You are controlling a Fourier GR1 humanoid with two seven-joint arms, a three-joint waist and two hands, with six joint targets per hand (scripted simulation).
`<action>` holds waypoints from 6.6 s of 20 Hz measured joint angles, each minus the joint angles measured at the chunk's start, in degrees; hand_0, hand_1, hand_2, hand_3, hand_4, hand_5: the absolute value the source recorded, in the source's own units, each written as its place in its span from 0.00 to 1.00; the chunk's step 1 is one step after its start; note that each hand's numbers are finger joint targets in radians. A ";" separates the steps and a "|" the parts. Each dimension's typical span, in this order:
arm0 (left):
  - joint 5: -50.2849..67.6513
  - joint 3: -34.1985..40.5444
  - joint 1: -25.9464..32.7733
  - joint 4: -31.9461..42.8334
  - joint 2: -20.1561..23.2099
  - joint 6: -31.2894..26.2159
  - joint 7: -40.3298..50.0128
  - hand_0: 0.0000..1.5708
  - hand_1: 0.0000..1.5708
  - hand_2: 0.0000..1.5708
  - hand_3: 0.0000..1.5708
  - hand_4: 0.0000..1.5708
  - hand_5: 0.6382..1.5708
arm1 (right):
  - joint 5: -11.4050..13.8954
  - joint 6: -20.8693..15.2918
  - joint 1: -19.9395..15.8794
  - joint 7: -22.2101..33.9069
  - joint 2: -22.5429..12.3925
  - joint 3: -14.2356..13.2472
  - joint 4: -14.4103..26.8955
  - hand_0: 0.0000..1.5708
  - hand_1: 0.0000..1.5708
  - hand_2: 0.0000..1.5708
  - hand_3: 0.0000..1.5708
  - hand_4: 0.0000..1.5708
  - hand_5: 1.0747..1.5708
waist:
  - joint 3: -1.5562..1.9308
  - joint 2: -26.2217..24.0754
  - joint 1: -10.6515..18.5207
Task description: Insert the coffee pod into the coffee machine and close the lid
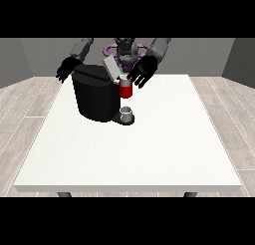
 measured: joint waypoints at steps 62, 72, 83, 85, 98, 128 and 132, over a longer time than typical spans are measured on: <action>26.76 14.80 35.39 -10.04 -20.67 -9.33 -4.22 0.00 0.00 0.00 0.00 0.02 1.00 | -2.57 7.32 8.61 4.48 -7.05 -1.10 -3.42 0.00 0.00 0.00 0.00 0.00 1.00 | -0.08 -29.33 20.48; 31.25 10.85 42.78 -20.34 -23.41 -9.62 -2.43 0.00 0.00 0.00 0.00 0.00 1.00 | 0.00 9.88 3.90 5.70 -7.31 2.38 -3.74 0.00 0.00 0.00 0.00 0.00 1.00 | -0.07 -26.65 23.54; 36.80 6.41 47.91 -34.36 -23.70 -7.33 3.68 0.00 0.00 0.00 0.00 0.00 1.00 | -1.40 12.13 -3.22 4.39 -7.35 -0.36 3.19 0.00 0.00 0.00 0.00 0.00 1.00 | -0.06 -19.90 24.84; 37.17 5.97 49.19 -36.41 -23.25 -7.29 3.59 0.00 0.00 0.00 0.00 0.00 1.00 | -1.61 12.56 -4.29 3.42 -7.37 -0.88 4.73 0.00 0.00 0.00 0.00 0.00 1.00 | -0.05 -18.49 24.43; 40.00 5.15 53.22 -43.51 -20.67 -5.79 3.45 0.00 0.00 0.00 0.00 0.00 1.00 | 1.04 12.89 -12.26 0.53 -7.16 -0.75 13.06 0.00 0.00 0.00 0.00 0.00 1.00 | -0.15 -13.77 23.15; 41.25 5.01 51.87 -40.24 -17.15 -2.75 0.64 0.00 0.00 0.00 0.00 0.00 1.00 | 8.13 11.39 -26.00 0.91 -3.59 3.17 20.34 0.00 0.00 0.00 0.00 0.09 1.00 | -0.08 -10.53 23.00; 41.32 3.68 51.80 -41.12 -17.63 -3.11 0.98 0.00 0.00 0.00 0.00 0.12 1.00 | 9.98 10.11 -27.56 1.17 -2.58 3.95 21.60 0.00 0.00 0.00 0.00 0.09 1.00 | -0.09 -11.03 23.92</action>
